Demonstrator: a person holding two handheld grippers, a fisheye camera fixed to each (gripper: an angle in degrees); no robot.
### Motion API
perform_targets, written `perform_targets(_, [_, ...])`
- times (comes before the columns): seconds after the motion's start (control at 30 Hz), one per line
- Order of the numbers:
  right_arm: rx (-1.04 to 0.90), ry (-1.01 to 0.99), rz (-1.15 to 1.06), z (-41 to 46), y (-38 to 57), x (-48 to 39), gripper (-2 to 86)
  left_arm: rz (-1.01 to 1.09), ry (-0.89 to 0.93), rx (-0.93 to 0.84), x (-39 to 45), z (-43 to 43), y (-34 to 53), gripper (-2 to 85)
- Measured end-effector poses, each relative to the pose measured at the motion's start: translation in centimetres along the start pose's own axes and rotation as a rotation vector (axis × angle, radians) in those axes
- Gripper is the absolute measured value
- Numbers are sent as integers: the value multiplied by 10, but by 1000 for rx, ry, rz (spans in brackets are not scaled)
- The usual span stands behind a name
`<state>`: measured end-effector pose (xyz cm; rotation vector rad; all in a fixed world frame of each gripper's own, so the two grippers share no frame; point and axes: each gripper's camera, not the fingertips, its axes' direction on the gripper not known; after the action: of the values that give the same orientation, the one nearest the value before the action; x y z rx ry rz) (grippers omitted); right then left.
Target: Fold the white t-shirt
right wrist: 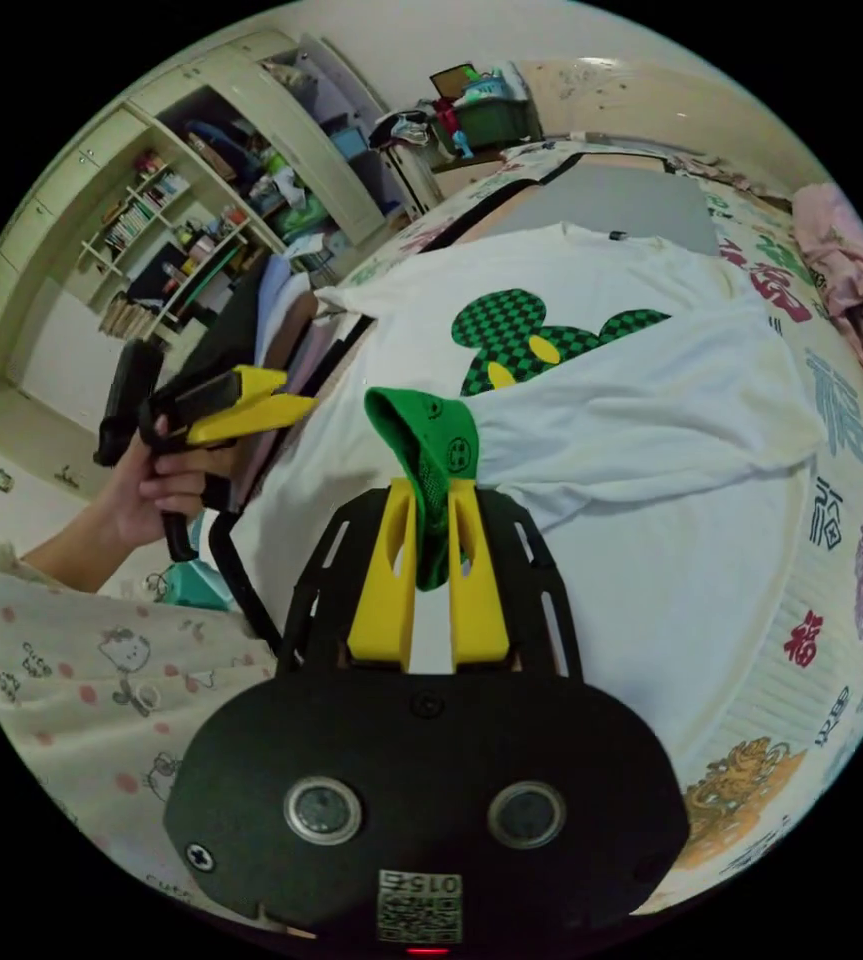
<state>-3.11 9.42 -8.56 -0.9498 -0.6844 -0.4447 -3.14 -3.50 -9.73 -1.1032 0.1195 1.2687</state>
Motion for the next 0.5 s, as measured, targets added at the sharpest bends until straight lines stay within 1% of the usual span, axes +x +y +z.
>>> perform_targets(0.17, [39, 62, -15, 4, 29, -23, 57, -72, 162, -69, -37, 63, -11, 164])
perform_targets(0.23, [49, 101, -32, 2, 38, -37, 57, -53, 235, -162, -41, 101, -18, 158])
perform_targets(0.3, [54, 139, -57, -3, 51, -58, 57, -18, 305, -226, -38, 123, -20, 130])
perform_targets(0.33, [54, 140, -66, -4, 55, -63, 57, 15, 366, -244, -35, 129, -20, 89])
perform_targets(0.37, [59, 132, -79, -7, 63, -72, 55, 26, 382, -249, -34, 129, -19, 68])
perform_targets(0.4, [58, 102, -90, -10, 72, -78, 54, 69, 388, -250, -30, 124, -15, 27])
perform_targets(0.43, [58, 79, -97, -12, 77, -79, 54, 133, 375, -250, -26, 115, -8, 3])
perform_targets(0.5, [55, -1, -104, -14, 95, -78, 52, 223, 306, -257, -25, 101, 8, -4])
